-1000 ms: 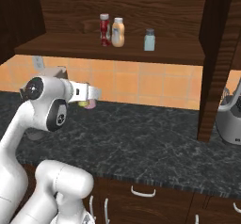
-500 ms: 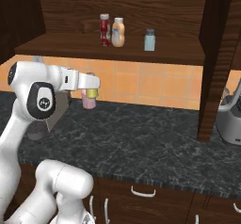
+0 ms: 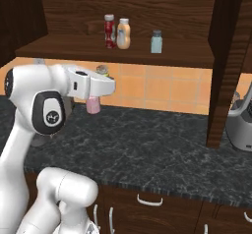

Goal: Put the shaker and condiment bottle from the counter next to their counterparts in the cabinet.

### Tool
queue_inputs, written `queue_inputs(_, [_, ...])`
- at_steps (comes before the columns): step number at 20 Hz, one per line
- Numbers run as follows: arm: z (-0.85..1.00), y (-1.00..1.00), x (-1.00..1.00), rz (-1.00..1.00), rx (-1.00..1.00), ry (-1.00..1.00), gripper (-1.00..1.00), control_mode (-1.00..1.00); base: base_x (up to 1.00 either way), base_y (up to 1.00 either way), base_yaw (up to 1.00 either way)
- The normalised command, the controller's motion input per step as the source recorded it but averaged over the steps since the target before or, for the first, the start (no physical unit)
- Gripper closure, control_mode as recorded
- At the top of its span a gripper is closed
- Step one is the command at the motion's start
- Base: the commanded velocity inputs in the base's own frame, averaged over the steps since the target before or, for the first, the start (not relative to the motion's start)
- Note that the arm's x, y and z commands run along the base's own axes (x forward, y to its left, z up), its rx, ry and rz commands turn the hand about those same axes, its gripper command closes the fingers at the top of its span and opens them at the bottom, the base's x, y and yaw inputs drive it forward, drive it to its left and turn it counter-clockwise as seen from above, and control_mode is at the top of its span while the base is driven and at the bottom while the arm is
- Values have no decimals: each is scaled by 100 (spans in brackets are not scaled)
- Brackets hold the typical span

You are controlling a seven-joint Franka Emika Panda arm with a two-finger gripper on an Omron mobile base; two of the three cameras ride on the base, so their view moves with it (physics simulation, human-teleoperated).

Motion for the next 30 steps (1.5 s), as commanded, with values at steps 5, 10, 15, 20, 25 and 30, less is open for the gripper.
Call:
queue_inputs(5, [26,0,0,0,-5,0,100,-100,0,0,0])
queue_inputs(10, [93,0,0,0,-5,7,100,-100,0,0,0])
queue_inputs(15, [18,3,3,2,2,7,100,-100,0,0,0])
queue_inputs(20, [0,11,61,1,4,5,100,-100,0,0,0])
queue_inputs(25, [-1,0,55,0,4,1,100,-100,0,0,0])
queue_inputs(30, [-19,0,21,0,9,-1,100,-100,0,0,0])
